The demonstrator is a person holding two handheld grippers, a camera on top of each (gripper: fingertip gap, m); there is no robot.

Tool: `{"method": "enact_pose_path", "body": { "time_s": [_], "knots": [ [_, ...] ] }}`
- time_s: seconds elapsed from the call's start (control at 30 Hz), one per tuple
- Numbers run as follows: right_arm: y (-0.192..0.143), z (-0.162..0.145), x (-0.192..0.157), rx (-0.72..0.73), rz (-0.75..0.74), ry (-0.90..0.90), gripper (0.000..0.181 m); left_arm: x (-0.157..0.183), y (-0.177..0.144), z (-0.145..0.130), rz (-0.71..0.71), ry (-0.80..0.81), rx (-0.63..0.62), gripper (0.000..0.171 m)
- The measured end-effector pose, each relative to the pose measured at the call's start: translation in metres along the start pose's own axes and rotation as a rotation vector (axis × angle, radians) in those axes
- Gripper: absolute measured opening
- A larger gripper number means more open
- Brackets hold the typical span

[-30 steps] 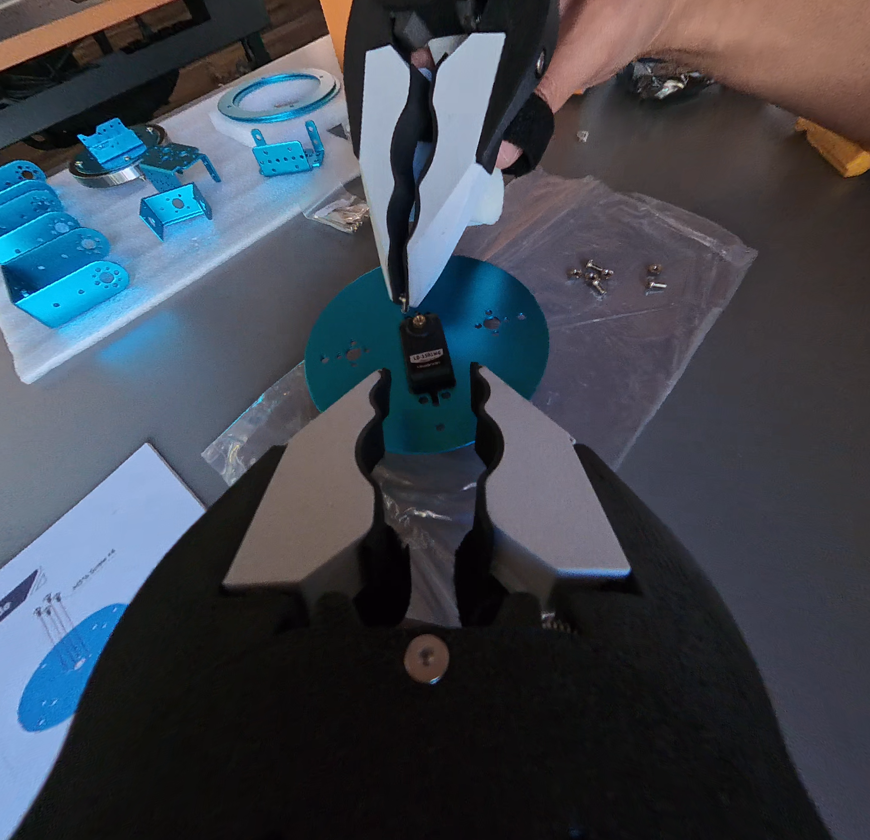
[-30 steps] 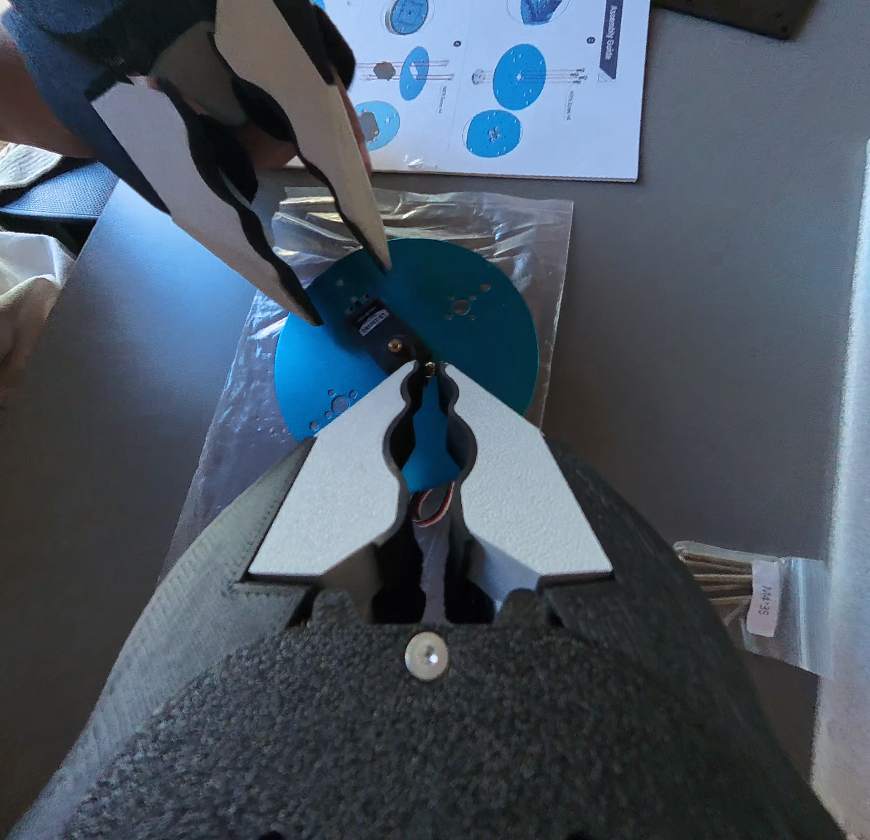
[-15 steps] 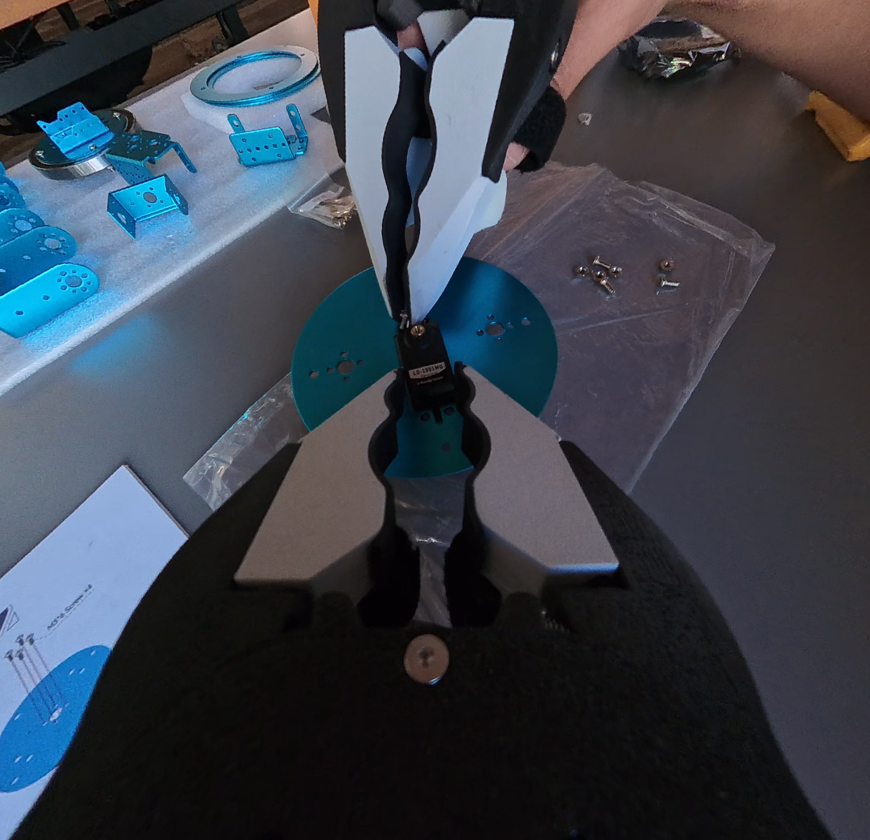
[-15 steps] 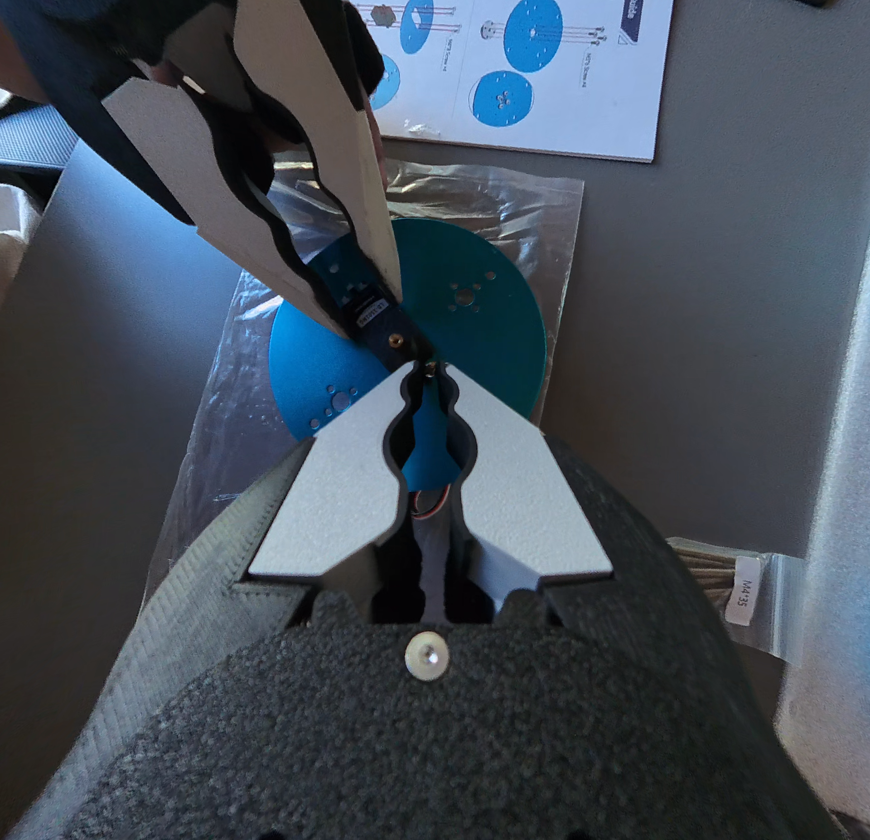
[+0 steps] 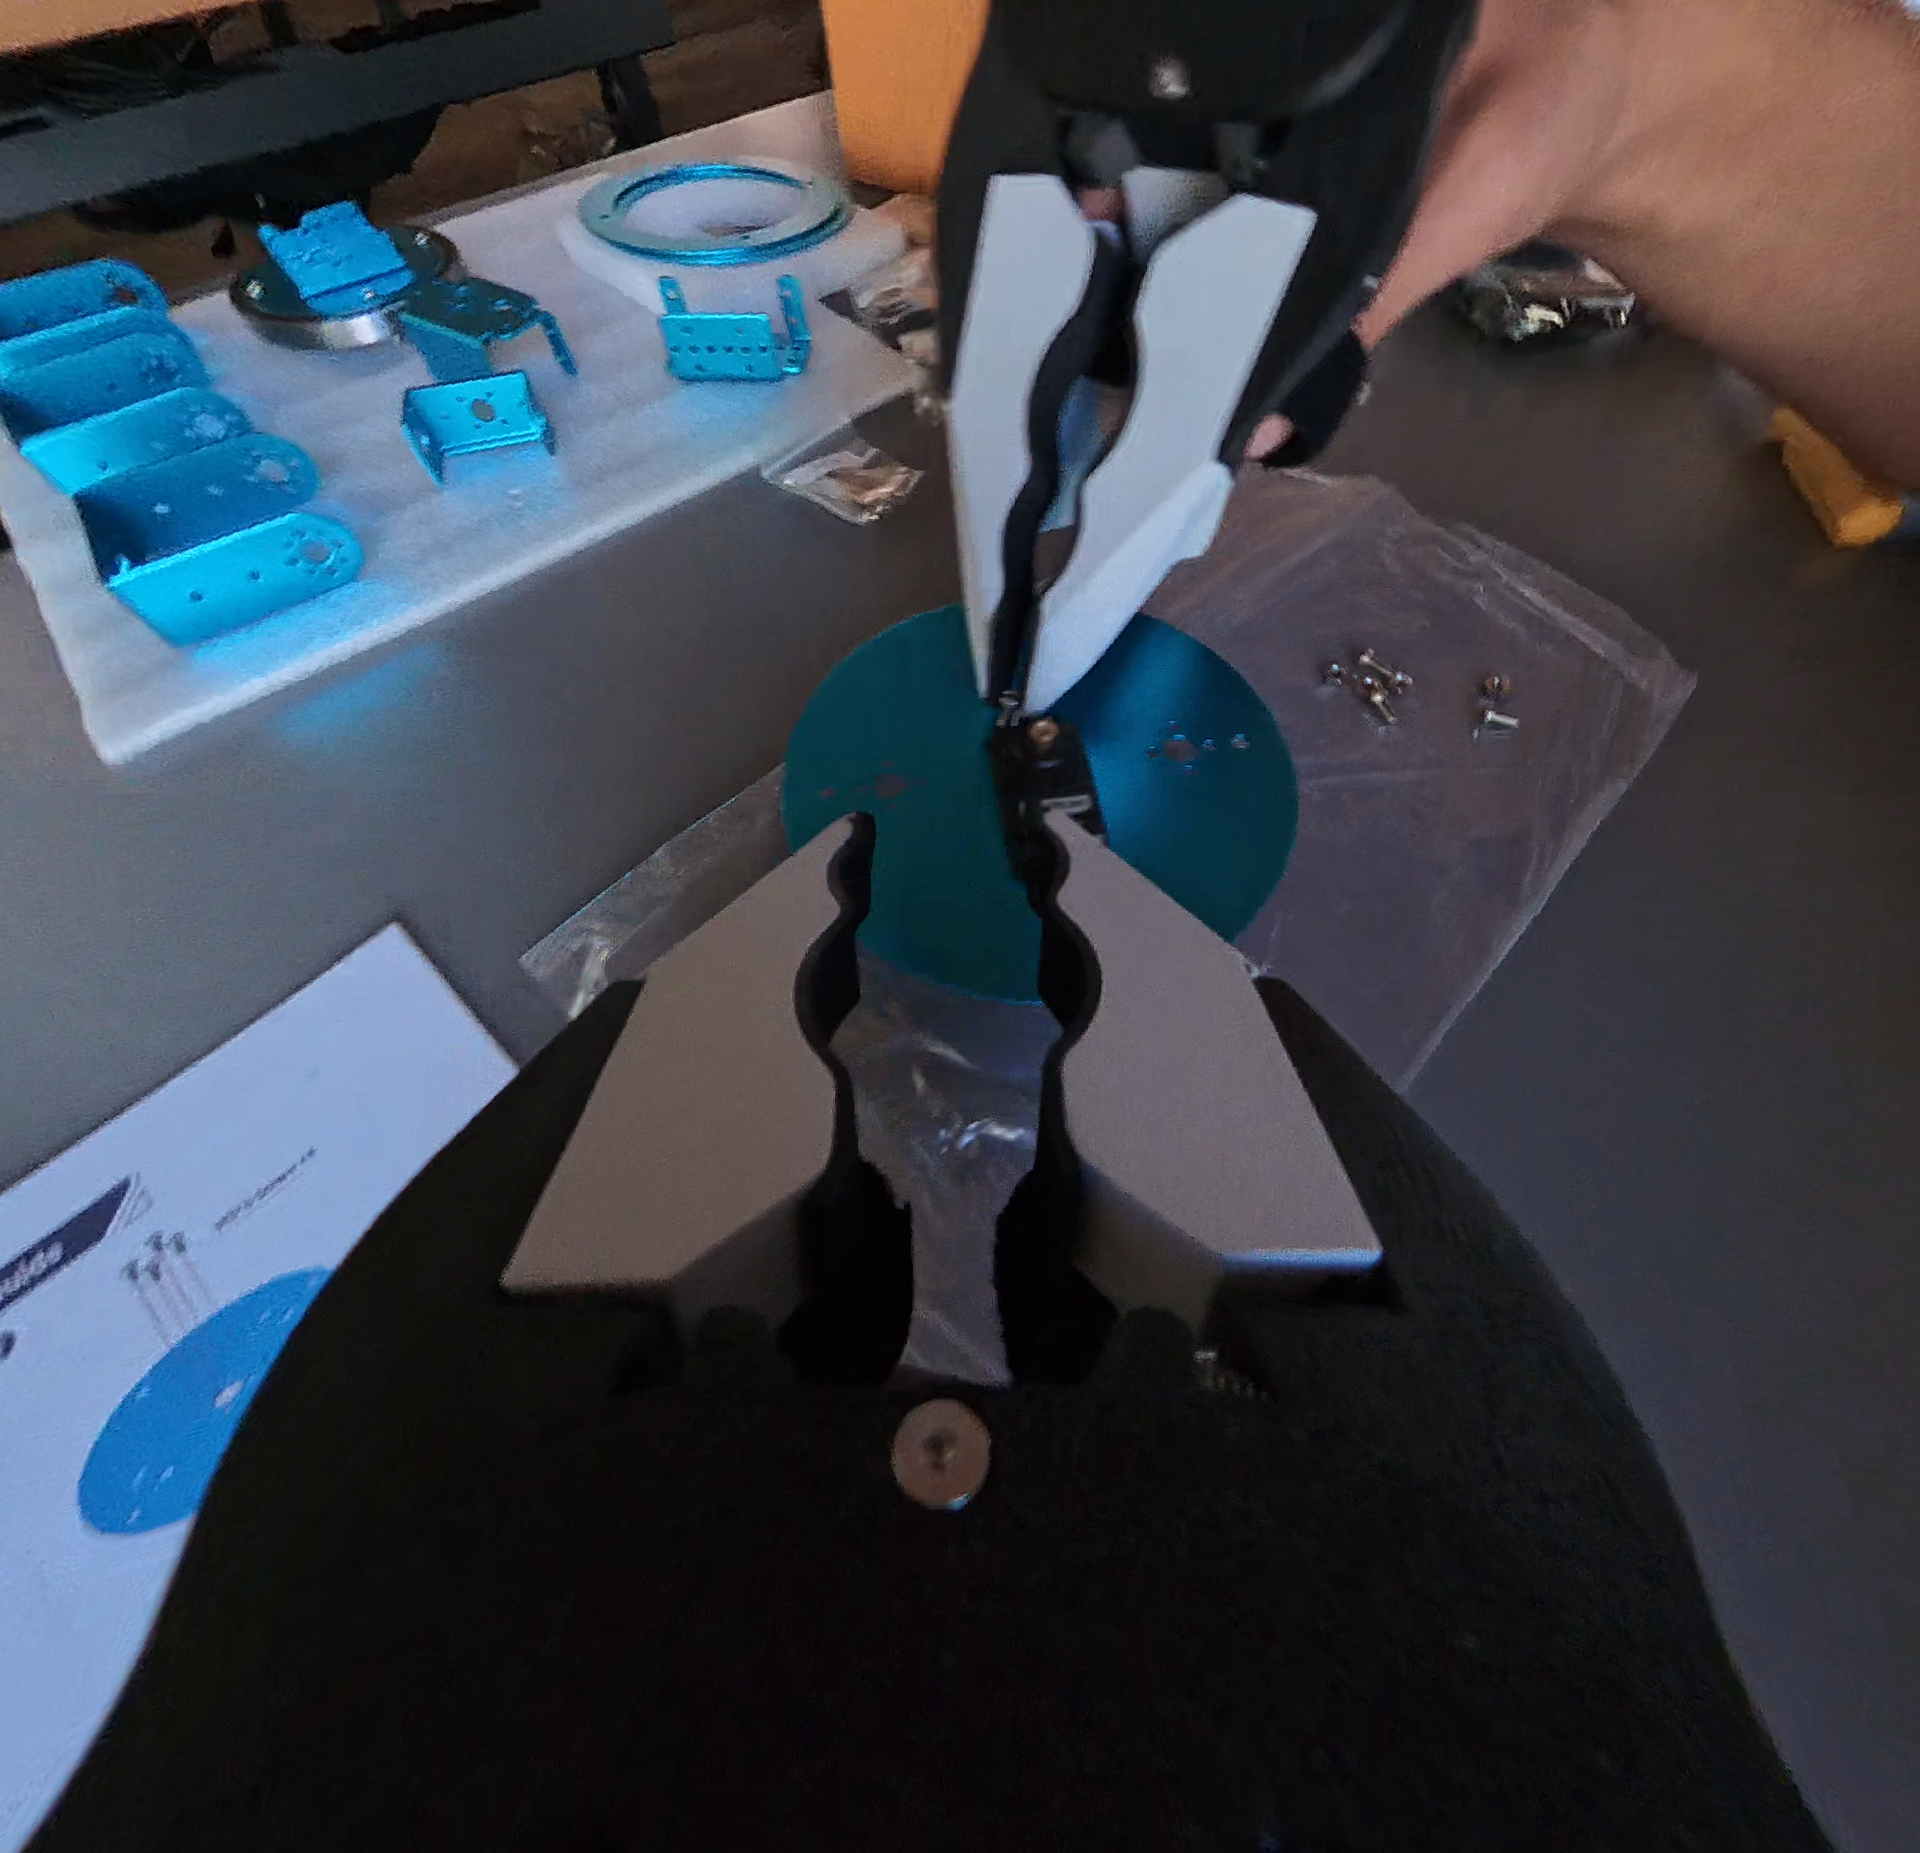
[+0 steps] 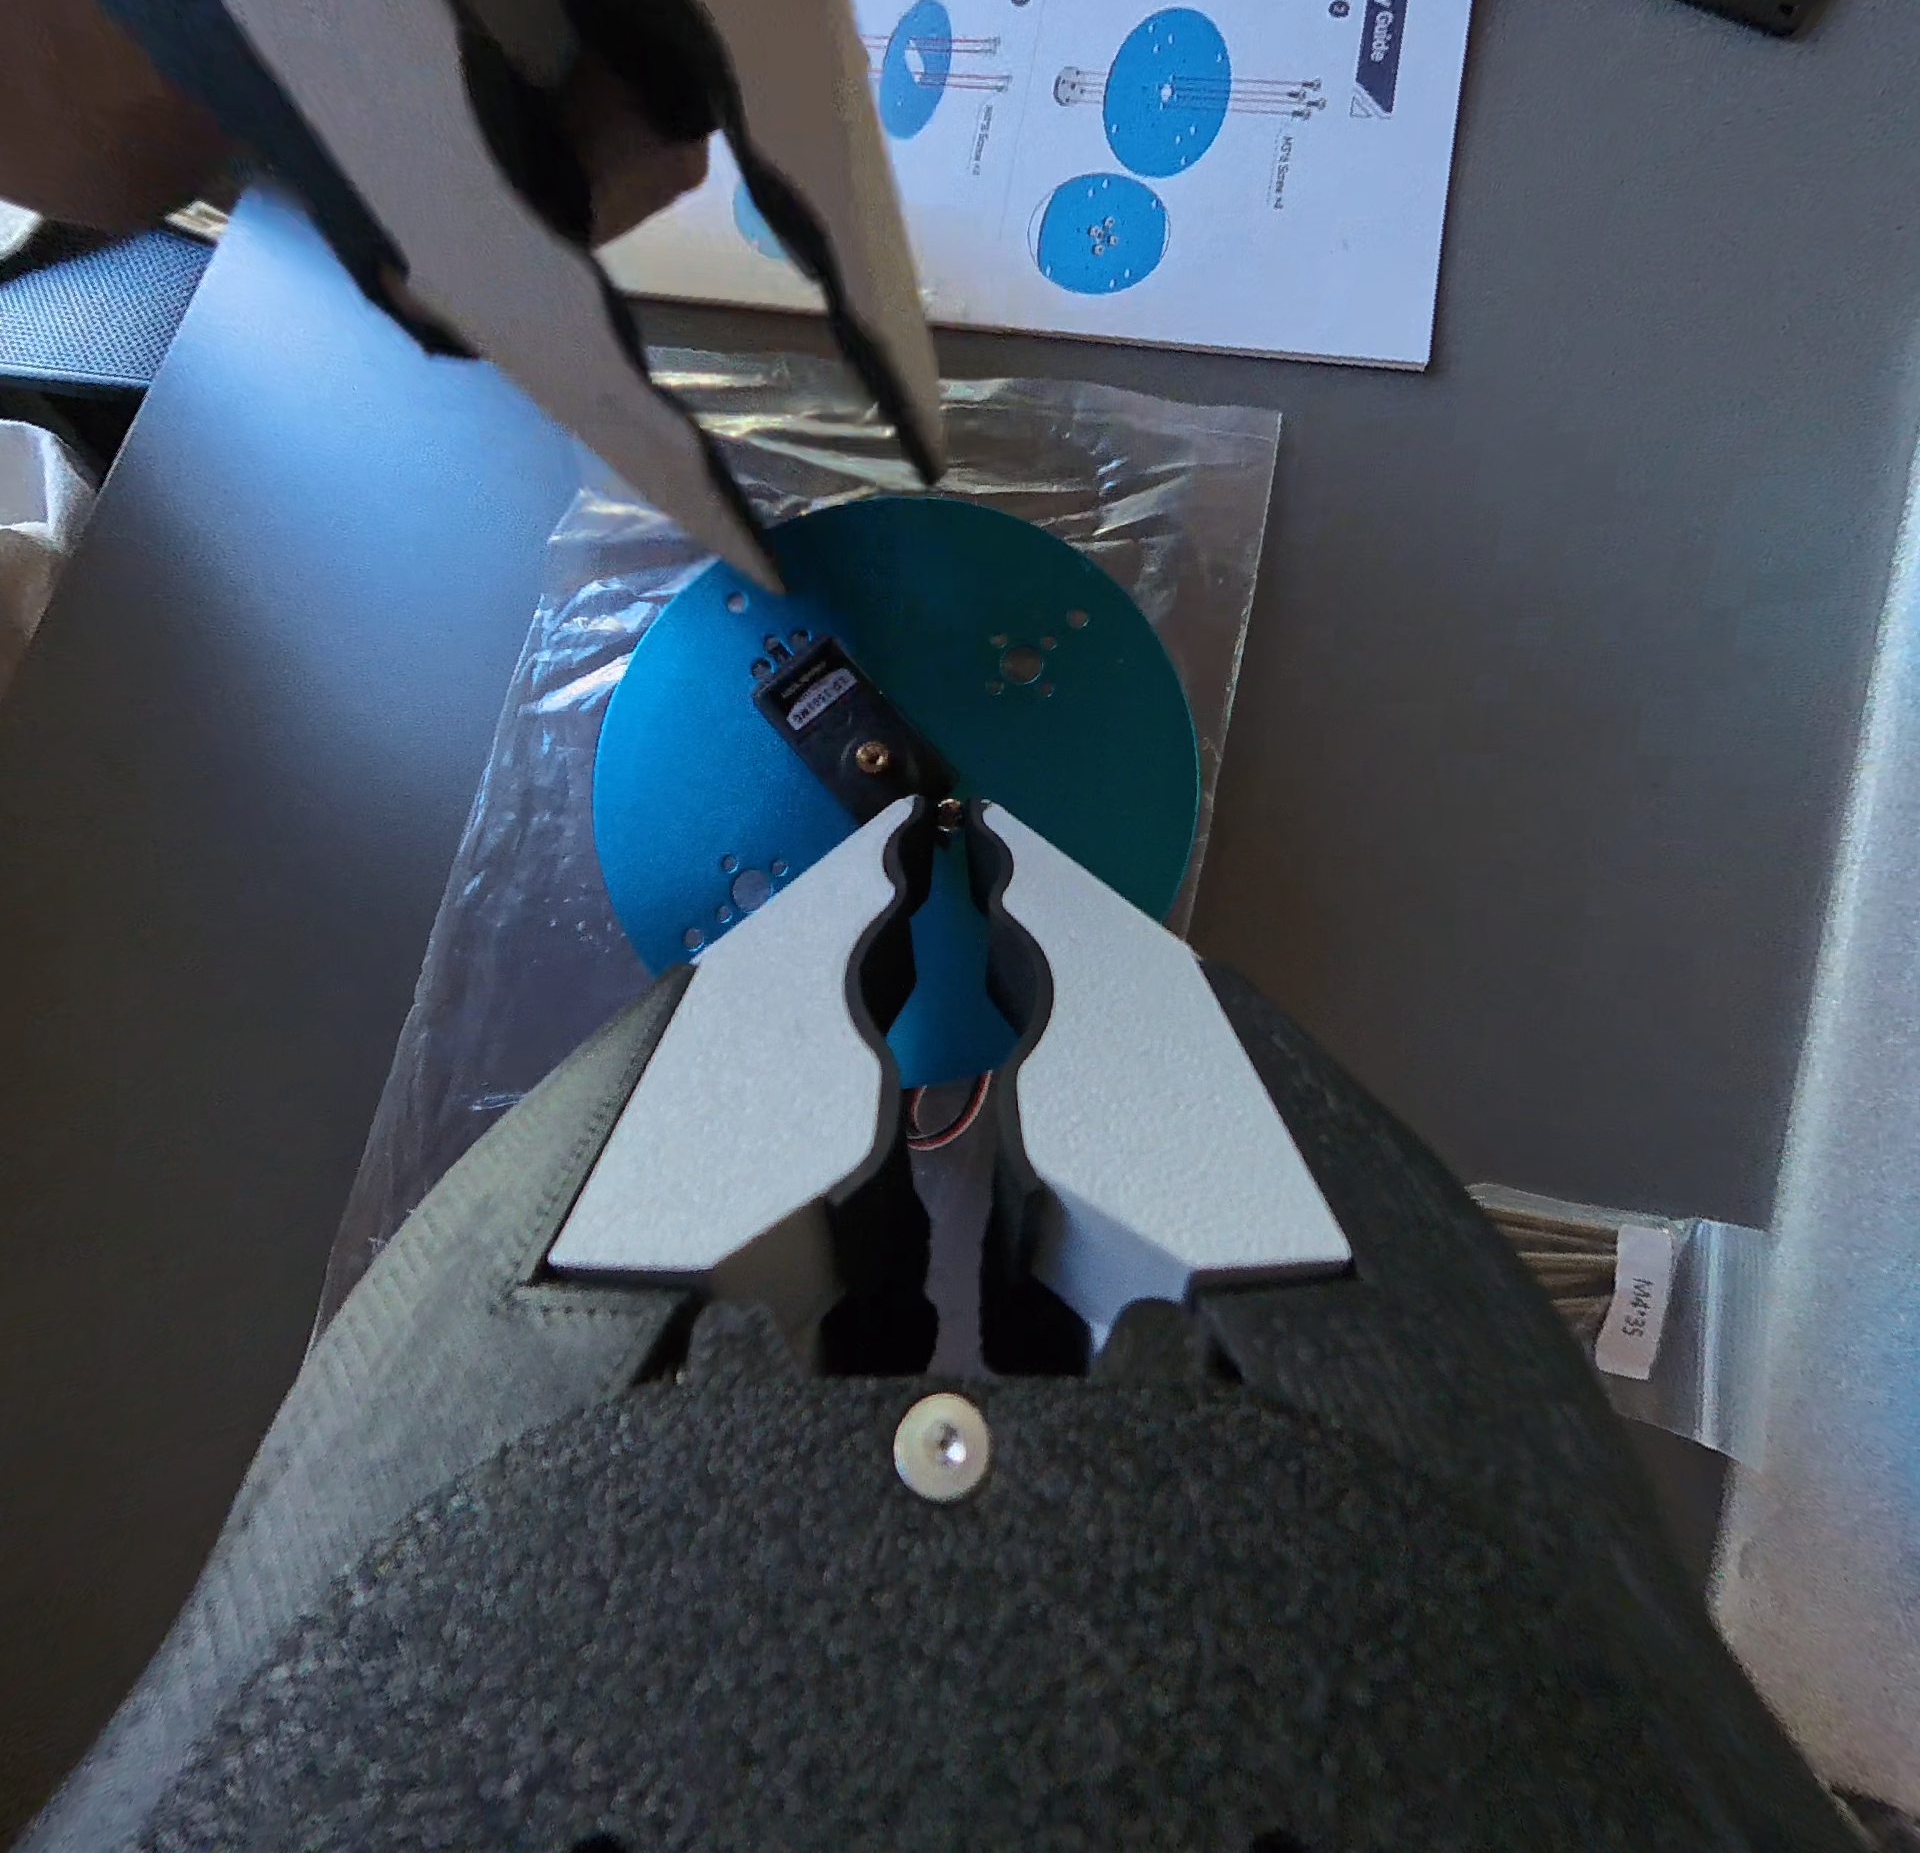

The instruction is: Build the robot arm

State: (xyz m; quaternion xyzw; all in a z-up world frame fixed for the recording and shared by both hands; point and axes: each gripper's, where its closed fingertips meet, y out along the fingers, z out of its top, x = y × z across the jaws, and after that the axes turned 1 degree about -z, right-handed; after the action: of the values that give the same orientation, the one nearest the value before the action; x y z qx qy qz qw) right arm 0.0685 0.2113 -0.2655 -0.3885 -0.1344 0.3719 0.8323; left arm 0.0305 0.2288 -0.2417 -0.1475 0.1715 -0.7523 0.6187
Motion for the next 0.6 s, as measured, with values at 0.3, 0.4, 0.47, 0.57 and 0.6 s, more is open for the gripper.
{"method": "enact_pose_path", "body": {
  "time_s": [0.3,0.4,0.47,0.57,0.6],
  "knots": [
    [0.001,0.005,0.0,0.02,-0.008,0.0,0.006,-0.02,-0.013,-0.005,-0.05,-0.146,-0.012,0.034],
    [-0.001,0.005,0.001,0.022,-0.008,0.006,0.009,-0.016,-0.011,-0.005,-0.059,-0.143,-0.017,0.034],
    [-0.005,0.006,0.003,0.037,-0.012,0.012,0.01,-0.011,-0.01,-0.003,-0.073,-0.128,-0.014,0.034],
    [-0.012,0.006,0.004,0.056,-0.025,0.003,0.008,0.006,-0.008,0.002,-0.115,-0.051,0.016,0.034],
    [-0.014,0.007,0.004,0.069,-0.032,-0.011,0.007,0.011,-0.006,0.001,-0.121,-0.022,0.011,0.034]
  ]
}}
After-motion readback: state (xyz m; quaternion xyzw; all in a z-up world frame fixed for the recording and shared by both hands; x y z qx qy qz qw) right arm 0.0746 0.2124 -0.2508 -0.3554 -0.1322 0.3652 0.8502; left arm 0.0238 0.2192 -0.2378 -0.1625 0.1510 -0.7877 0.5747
